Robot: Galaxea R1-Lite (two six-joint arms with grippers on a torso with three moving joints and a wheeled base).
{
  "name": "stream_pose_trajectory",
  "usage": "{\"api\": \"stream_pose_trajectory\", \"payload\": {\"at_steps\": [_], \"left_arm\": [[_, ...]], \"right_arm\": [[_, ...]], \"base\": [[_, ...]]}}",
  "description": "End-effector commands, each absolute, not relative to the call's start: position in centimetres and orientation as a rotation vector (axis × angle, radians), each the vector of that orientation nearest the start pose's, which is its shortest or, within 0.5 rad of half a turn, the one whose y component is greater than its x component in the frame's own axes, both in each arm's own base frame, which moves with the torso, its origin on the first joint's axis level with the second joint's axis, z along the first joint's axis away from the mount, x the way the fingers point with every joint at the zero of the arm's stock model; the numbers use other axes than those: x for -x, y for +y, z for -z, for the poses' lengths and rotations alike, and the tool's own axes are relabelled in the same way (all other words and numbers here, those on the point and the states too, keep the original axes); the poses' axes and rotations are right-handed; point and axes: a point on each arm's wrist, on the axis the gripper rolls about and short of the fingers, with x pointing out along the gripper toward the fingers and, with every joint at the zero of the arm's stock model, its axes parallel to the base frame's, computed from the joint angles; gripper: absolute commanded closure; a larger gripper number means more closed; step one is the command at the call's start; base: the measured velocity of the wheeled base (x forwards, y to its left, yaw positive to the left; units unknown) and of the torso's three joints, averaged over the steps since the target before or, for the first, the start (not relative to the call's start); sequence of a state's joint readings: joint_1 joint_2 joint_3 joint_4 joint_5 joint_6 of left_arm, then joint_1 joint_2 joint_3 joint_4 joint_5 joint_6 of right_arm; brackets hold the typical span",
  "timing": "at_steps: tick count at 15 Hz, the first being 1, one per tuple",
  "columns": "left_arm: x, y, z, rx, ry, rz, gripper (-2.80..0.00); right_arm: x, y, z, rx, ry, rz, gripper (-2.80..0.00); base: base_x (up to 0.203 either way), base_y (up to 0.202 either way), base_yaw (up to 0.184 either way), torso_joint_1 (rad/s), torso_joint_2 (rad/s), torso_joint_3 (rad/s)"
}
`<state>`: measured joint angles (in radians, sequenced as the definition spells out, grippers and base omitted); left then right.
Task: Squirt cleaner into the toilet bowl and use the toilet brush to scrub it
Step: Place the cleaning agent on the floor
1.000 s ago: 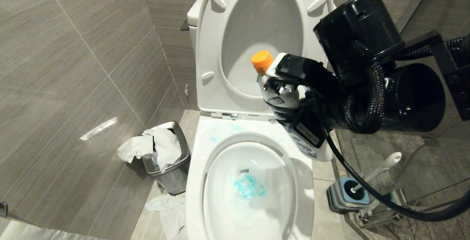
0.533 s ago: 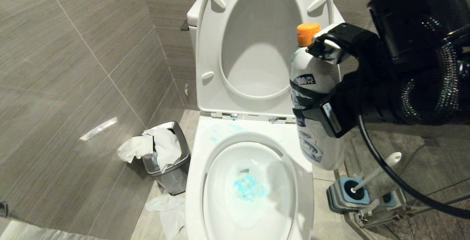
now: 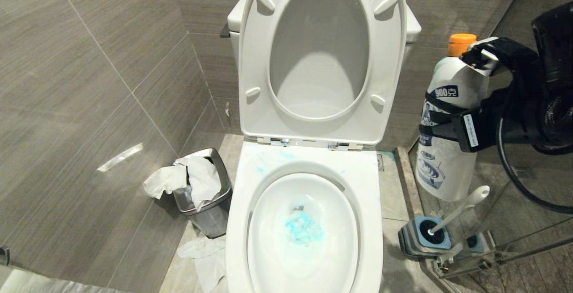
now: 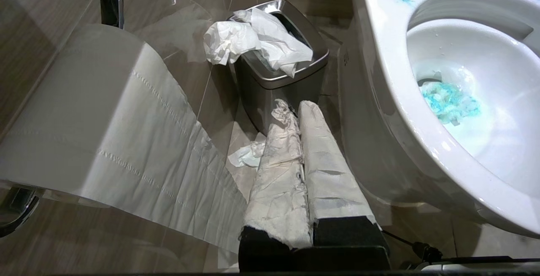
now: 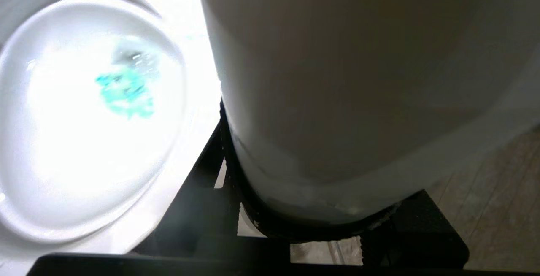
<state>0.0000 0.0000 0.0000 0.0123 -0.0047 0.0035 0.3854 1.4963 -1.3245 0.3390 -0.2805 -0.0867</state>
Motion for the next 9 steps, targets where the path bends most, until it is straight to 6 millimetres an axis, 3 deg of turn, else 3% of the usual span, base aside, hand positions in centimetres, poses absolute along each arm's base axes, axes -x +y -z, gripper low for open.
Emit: {"api": "stream_pose_trajectory", "payload": {"at_steps": [1,4,9], "left_arm": [[2.3,0.0,-7.4,-0.003,0.012,0.005,0.00],[2.3,0.0,-7.4,-0.006,0.012,0.004,0.00],[2.3,0.0,-7.4,-0.005,0.012,0.005,0.00]], "right_arm": [[-24.4,6.1,-27.9,0.232,0.434,-0.084,0.00],[-27.2,5.4,-25.9,0.189,0.344,-0.056,0.00],[-32.1,5.8,-21.8,0.082,0.281,-0.018,0.00]], "base": [[0.000,0.000,0.000,0.000,0.00,0.000],[0.000,0.000,0.000,0.000,0.00,0.000],[0.000,0.000,0.000,0.000,0.00,0.000]]}}
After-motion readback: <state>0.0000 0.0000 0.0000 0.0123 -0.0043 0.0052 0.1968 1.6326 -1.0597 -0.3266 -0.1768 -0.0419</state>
